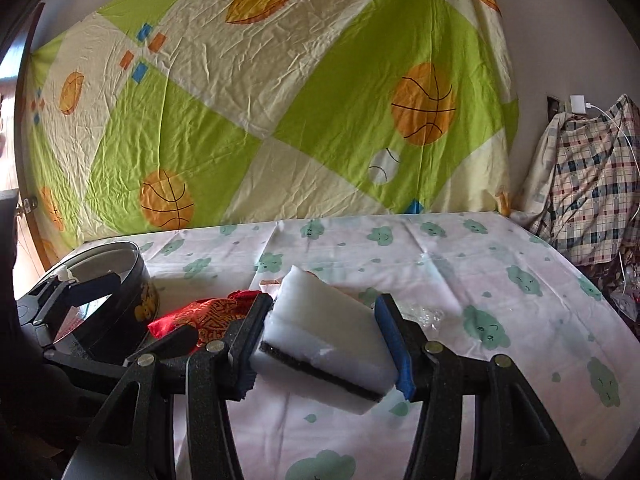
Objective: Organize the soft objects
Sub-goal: 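Grasp the red drawstring pouch with the left tool while the right tool holds the sponge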
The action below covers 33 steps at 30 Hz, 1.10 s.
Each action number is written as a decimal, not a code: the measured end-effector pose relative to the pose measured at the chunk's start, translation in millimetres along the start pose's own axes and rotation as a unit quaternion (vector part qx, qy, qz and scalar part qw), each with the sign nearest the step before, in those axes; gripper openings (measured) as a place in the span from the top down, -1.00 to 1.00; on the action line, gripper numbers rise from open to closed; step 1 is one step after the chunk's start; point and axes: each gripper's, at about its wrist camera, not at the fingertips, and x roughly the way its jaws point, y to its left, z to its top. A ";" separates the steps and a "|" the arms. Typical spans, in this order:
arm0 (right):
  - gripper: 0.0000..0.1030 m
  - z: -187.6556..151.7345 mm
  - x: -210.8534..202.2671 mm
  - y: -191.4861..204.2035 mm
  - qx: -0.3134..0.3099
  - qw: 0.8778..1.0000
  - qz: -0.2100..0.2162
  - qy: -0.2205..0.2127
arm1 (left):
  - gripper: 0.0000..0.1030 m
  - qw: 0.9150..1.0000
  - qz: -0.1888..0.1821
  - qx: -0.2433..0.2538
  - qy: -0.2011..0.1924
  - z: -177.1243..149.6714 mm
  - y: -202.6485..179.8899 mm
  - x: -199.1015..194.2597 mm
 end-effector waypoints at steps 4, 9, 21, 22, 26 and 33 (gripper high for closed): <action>-0.07 0.5 -0.4 -7.3 0.015 1.000 0.007 -0.005 | -0.72 1.000 -0.016 0.002 0.025 4.0 -7.3 19.0; -0.08 0.1 -0.2 -9.9 0.024 1.000 0.014 -0.005 | -0.59 0.998 -0.021 0.019 0.058 1.6 -18.3 36.4; -0.08 -0.6 -9.4 -16.9 0.042 0.999 0.008 -0.029 | 0.71 0.995 -0.063 0.000 0.073 -1.0 -12.2 41.1; -0.08 -0.5 -10.7 -17.5 0.044 0.998 0.008 -0.032 | 0.71 0.996 -0.064 -0.004 0.069 -1.1 -10.4 39.2; -0.08 -0.9 -14.5 -18.4 0.046 0.998 0.005 -0.043 | 0.71 0.997 -0.063 -0.013 0.043 -1.9 -5.9 27.9; -0.07 -1.6 -20.4 -20.4 0.050 0.997 0.009 -0.059 | 0.71 0.998 -0.051 -0.027 -0.009 -3.7 2.0 5.2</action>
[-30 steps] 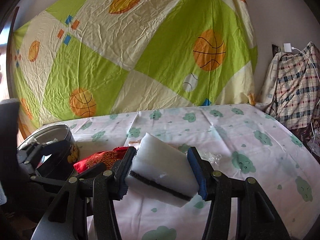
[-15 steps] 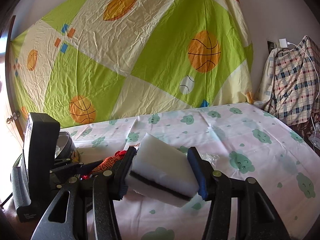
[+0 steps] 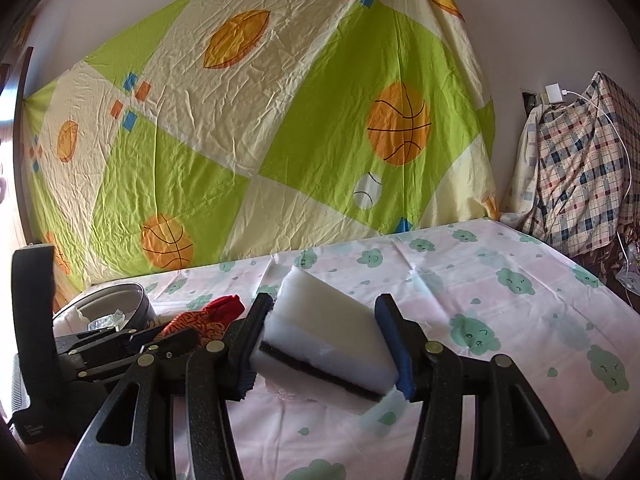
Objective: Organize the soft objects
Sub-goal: 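Grasp the red drawstring pouch with the left tool while the right tool holds the sponge, then carry the red pouch with the left tool over the tin while the right tool carries the sponge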
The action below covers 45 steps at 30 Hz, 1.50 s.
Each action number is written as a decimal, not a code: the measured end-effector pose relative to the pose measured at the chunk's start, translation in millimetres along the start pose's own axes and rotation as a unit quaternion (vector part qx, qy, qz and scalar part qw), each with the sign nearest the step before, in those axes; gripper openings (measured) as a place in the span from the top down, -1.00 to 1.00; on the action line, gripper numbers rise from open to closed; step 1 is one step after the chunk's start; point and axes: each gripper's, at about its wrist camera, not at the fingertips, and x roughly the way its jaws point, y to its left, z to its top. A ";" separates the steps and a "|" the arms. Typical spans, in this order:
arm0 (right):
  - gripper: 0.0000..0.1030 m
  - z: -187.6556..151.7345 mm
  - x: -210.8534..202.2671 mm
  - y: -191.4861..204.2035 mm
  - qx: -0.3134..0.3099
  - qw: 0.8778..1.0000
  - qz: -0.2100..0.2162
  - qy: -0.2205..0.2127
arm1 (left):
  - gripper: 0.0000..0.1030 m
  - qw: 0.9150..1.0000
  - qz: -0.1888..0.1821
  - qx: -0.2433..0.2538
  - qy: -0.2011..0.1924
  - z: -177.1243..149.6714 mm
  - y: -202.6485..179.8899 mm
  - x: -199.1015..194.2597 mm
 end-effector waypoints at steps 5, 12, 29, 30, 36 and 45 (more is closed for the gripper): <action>-0.07 0.3 -2.4 -1.4 0.004 1.000 0.004 -0.006 | 0.71 0.999 0.013 -0.003 -0.035 -1.7 1.9 -14.7; -0.07 0.5 -3.6 -5.6 0.016 1.000 0.008 -0.009 | 0.71 0.997 0.019 -0.021 -0.065 -5.8 10.0 -30.7; -0.07 -0.2 -11.9 0.1 0.005 1.000 0.002 -0.030 | 0.71 0.992 0.032 -0.047 -0.116 -21.5 25.4 -69.3; -0.07 -0.4 -13.4 1.1 0.003 0.999 0.003 -0.033 | 0.71 0.991 0.035 -0.048 -0.119 -23.2 25.9 -71.4; -0.07 -0.8 -18.4 6.8 -0.006 0.999 0.008 -0.045 | 0.71 0.988 0.047 -0.063 -0.130 -28.2 34.7 -81.9; -0.07 -4.6 -19.8 40.4 -0.045 0.997 0.008 -0.054 | 0.71 0.986 0.068 -0.068 -0.139 -34.5 39.5 -92.7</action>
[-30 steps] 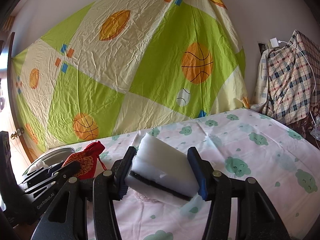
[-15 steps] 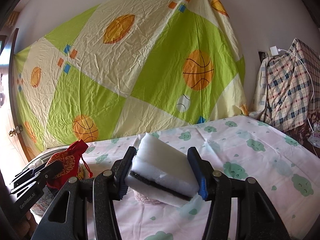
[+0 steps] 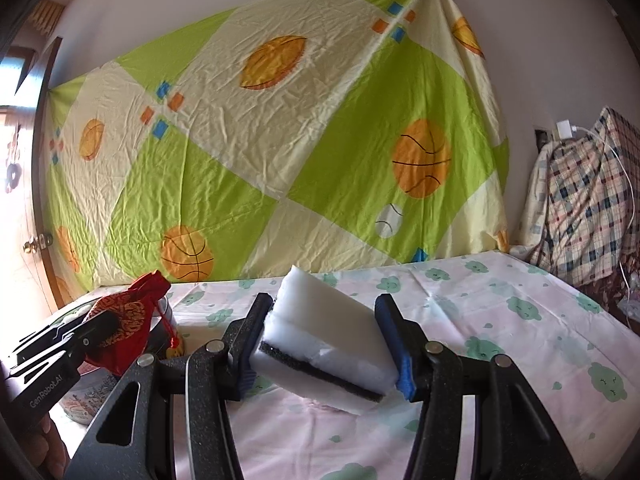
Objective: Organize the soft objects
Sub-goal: 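Carry the red pouch with the left tool over the tin while the right tool carries the sponge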
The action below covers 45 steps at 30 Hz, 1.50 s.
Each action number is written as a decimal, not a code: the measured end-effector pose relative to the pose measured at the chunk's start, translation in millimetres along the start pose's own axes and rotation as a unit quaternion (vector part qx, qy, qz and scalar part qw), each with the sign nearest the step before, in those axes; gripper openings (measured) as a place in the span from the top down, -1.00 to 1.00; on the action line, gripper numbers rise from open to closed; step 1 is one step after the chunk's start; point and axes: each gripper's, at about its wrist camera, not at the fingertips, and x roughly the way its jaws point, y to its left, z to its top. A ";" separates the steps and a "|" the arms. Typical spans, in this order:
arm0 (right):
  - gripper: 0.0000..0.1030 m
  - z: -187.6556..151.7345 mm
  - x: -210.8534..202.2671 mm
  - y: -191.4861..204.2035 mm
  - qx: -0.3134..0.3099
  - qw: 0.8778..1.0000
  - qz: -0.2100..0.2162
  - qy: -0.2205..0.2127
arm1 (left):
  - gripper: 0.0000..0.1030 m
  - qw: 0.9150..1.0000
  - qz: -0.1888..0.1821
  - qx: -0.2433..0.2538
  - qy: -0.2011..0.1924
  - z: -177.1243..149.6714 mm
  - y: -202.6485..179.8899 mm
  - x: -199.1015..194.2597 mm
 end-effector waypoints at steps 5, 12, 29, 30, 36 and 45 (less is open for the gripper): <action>-0.08 -2.3 -4.6 30.8 -0.033 0.999 0.020 -0.015 | 0.71 1.000 0.012 -0.009 0.000 -1.2 6.5 -4.4; -0.08 -4.1 -8.6 51.9 -0.048 0.997 0.048 -0.024 | 0.71 0.999 0.033 -0.012 -0.002 -3.2 13.3 -11.7; -0.08 -3.6 -10.0 50.6 -0.024 0.995 0.091 -0.022 | 0.71 0.999 0.047 -0.003 0.004 -5.8 16.7 -18.4; -0.08 -3.7 -9.3 51.3 -0.024 0.995 0.091 -0.020 | 0.71 0.999 0.046 -0.004 0.004 -6.2 17.8 -19.4; -0.08 -4.9 -4.3 52.5 -0.022 0.996 0.088 -0.005 | 0.71 0.999 0.044 -0.010 0.000 -7.5 23.0 -25.0; -0.08 -6.8 -2.8 65.7 -0.036 0.996 0.086 -0.001 | 0.71 0.999 0.038 -0.008 -0.017 -8.1 25.9 -35.4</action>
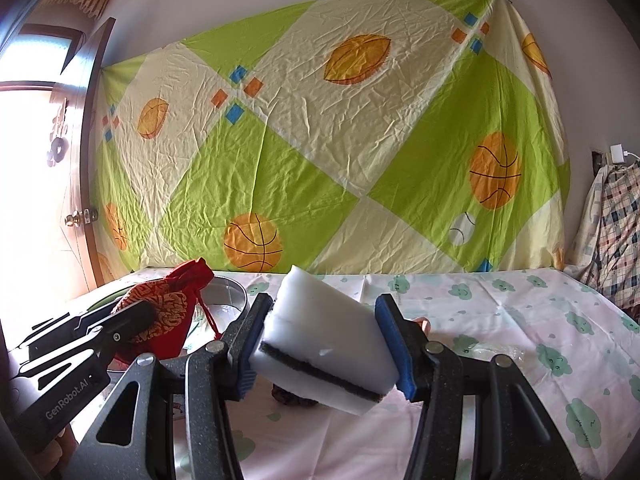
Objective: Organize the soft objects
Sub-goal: 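Carry the red pouch with the left tool over the tin while the right tool carries the sponge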
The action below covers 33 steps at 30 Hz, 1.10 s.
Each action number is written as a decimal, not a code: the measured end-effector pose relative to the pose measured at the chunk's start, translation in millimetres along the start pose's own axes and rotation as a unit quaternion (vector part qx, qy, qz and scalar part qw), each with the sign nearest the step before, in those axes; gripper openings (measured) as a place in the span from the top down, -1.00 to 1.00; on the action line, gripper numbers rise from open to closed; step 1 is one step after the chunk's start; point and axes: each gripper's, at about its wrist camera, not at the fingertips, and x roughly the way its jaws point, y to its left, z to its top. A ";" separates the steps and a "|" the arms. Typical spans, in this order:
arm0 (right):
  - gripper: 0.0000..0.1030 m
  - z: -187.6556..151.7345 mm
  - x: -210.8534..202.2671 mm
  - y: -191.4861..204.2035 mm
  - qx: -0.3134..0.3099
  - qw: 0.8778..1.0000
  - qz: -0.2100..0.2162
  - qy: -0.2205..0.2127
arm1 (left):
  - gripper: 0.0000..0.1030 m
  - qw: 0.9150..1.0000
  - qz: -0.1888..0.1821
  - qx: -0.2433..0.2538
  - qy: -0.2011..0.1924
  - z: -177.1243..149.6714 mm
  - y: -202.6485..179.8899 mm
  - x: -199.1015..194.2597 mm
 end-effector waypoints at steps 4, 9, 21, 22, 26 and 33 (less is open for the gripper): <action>-0.08 -0.1 0.7 3.6 -0.004 1.000 0.000 0.000 | 0.71 1.000 0.000 -0.003 -0.008 0.3 2.4 -4.1; -0.08 -0.3 0.5 7.6 -0.006 1.000 0.001 -0.001 | 0.71 1.000 -0.002 -0.012 -0.012 0.9 9.1 -6.6; -0.08 -0.9 0.7 29.8 -0.024 0.999 0.023 -0.005 | 0.71 0.999 0.001 -0.031 -0.015 -0.1 27.1 -11.2; -0.08 -1.1 1.1 31.9 -0.025 0.999 0.026 -0.005 | 0.71 0.999 0.002 -0.033 -0.015 -0.5 29.7 -11.7; -0.09 -1.6 3.3 40.5 -0.029 0.999 0.036 -0.001 | 0.71 0.999 0.007 -0.042 -0.014 -0.6 40.4 -12.7; -0.09 -2.4 8.8 54.2 -0.036 0.998 0.058 0.003 | 0.71 0.998 0.022 -0.053 -0.012 -0.4 61.3 -13.9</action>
